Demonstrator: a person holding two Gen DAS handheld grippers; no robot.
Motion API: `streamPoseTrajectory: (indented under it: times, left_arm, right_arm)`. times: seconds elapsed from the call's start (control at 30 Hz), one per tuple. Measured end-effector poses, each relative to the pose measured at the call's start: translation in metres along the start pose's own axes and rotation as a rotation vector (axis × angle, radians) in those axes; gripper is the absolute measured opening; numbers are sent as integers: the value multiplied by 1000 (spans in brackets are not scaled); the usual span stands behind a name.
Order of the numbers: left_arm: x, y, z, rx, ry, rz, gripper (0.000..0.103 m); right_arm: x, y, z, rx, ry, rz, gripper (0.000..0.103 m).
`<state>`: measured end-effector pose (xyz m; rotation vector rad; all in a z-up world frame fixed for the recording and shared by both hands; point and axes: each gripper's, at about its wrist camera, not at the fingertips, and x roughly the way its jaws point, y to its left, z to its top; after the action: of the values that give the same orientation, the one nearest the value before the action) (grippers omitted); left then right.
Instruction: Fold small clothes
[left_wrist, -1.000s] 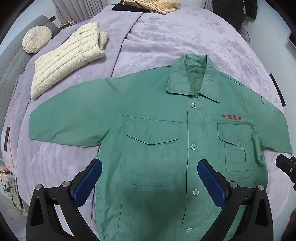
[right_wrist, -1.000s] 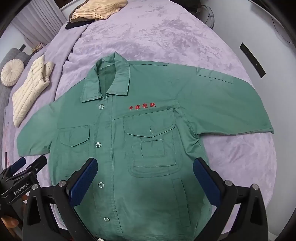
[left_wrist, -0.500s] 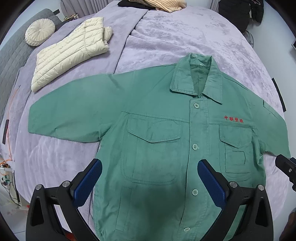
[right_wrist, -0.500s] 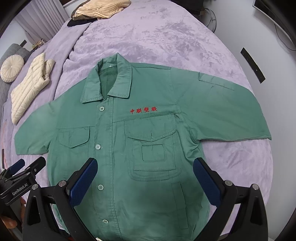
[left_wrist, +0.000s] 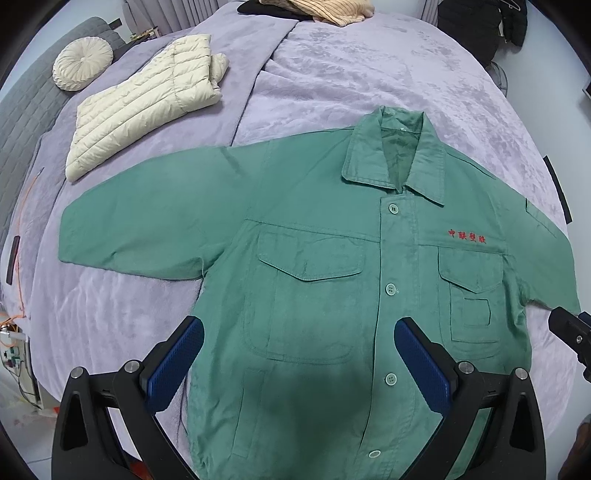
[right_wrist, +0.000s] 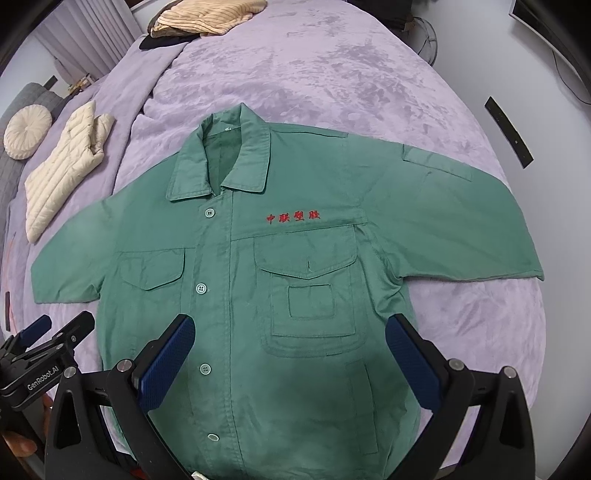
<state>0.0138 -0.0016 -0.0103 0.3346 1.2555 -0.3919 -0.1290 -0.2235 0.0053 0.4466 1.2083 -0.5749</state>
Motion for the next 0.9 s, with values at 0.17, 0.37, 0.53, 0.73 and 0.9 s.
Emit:
streamPoseTrajectory:
  times: [0.17, 0.37, 0.53, 0.73, 0.9]
  left_arm:
    - [-1, 1, -1, 1, -1, 0, 103]
    - [-4, 3, -3, 3, -6, -1, 103]
    - [-5, 3, -4, 0, -6, 1, 103]
    - [-7, 7, -5, -8, -9, 8, 103]
    - [-7, 7, -5, -7, -9, 5, 103]
  right_arm:
    - [0, 0, -1, 1, 0, -2, 103]
    - [-1, 3, -5, -7, 1, -3, 103]
    - [-4, 6, -8, -18, -4, -7, 103]
    - [-5, 11, -5, -39, -12, -12, 103]
    - [-6, 15, -4, -49, -13, -17, 103]
